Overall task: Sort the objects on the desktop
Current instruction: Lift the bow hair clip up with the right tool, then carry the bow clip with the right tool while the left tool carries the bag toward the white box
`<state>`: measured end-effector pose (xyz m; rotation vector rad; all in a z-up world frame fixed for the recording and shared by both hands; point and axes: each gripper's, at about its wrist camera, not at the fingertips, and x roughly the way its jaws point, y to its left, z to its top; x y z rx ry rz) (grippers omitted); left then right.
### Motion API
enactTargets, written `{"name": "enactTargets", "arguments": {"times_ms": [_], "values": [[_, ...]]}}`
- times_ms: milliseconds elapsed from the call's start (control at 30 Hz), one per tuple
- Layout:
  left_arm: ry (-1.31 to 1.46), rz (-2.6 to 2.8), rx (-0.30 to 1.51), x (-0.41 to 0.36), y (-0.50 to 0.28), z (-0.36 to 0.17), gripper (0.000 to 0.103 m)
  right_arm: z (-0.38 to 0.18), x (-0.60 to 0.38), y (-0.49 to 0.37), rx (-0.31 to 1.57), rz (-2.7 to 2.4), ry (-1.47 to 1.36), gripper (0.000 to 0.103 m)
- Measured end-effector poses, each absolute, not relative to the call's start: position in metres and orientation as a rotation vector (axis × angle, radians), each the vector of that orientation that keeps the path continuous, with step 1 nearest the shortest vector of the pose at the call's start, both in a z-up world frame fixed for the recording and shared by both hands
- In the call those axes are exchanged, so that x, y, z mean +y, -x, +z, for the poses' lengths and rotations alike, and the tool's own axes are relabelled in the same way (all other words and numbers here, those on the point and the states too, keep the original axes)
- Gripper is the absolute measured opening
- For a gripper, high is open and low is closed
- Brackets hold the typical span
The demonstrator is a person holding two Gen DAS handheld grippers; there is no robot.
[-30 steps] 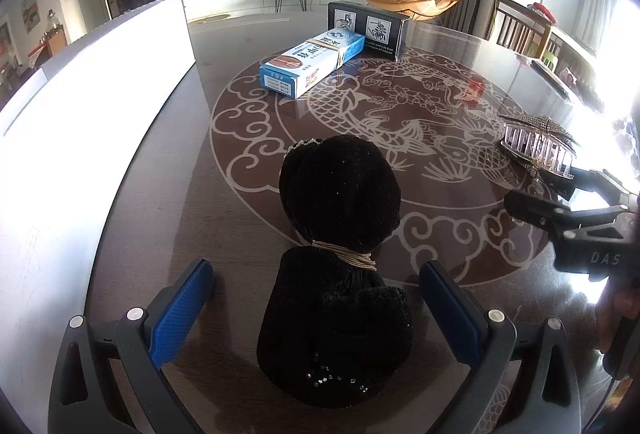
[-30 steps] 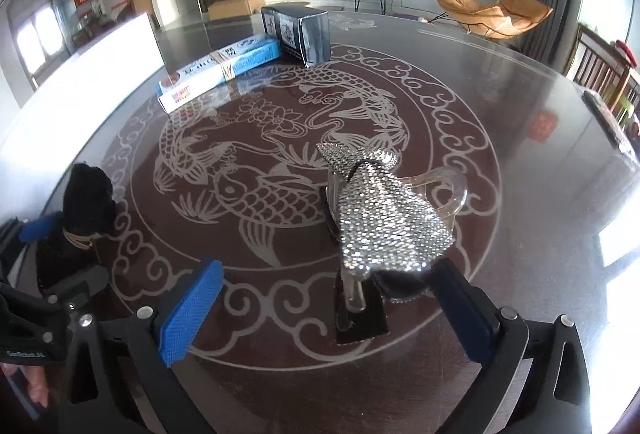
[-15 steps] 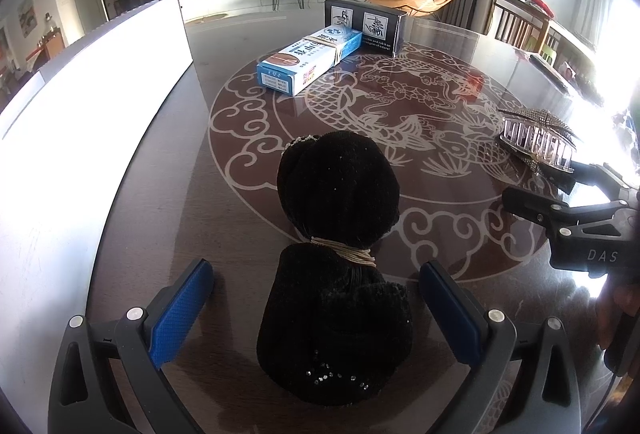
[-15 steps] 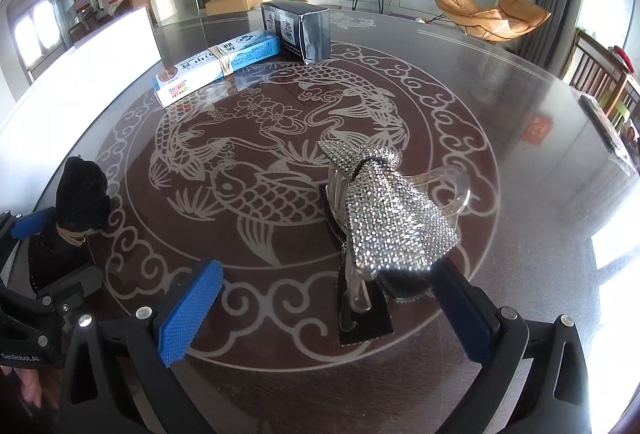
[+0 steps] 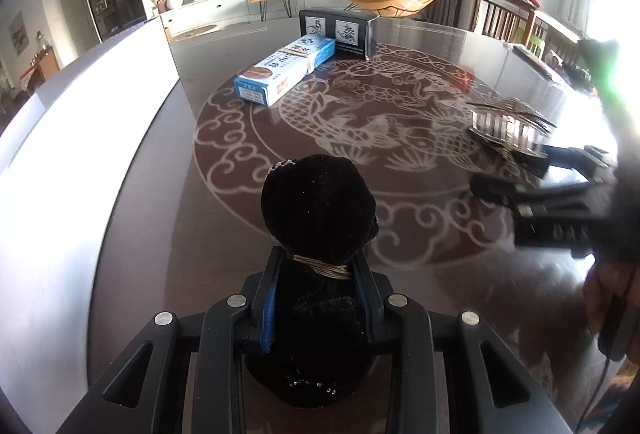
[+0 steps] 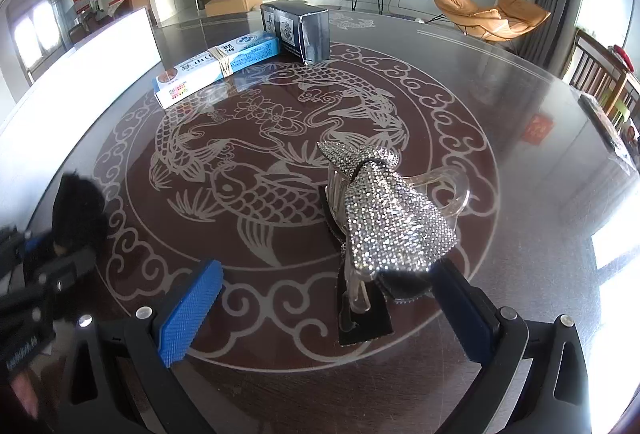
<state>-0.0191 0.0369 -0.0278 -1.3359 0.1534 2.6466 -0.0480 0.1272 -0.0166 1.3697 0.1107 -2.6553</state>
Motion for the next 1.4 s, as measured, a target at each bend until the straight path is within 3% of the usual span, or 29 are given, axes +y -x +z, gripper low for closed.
{"name": "enactTargets", "arguments": {"times_ms": [33, 133, 267, 767, 967, 1100, 1367, 1400], "values": [[1.335, 2.645, 0.142, 0.037, 0.013, -0.028, 0.031, -0.014, 0.131, 0.046, 0.084, -2.667, -1.341, 0.074], [1.341, 2.637, 0.139, 0.035, 0.000, -0.027, 0.031, -0.010, 0.143, 0.041, 0.038, -2.725, -1.314, 0.034], [1.341, 2.638, 0.046, 0.025, -0.008, -0.020, 0.031, -0.004, 0.159, 0.036, -0.078, -2.704, -1.317, 0.025], [1.171, 2.683, -0.198, -0.010, -0.036, 0.041, 0.031, 0.040, 0.200, -0.020, -0.401, -2.557, -1.124, 0.020], [1.173, 2.676, -0.294, -0.026, -0.037, 0.043, 0.031, 0.038, 0.201, -0.023, -0.362, -2.537, -1.175, 0.021], [1.171, 2.668, -0.290, -0.025, -0.040, 0.041, 0.031, 0.037, 0.198, -0.028, -0.280, -2.577, -1.210, 0.045], [1.168, 2.647, -0.277, -0.019, -0.047, 0.042, 0.031, 0.038, 0.182, -0.022, 0.014, -2.612, -1.199, 0.057], [1.168, 2.647, -0.278, -0.019, -0.048, 0.042, 0.031, 0.038, 0.180, -0.021, 0.072, -2.619, -1.200, 0.067]]}}
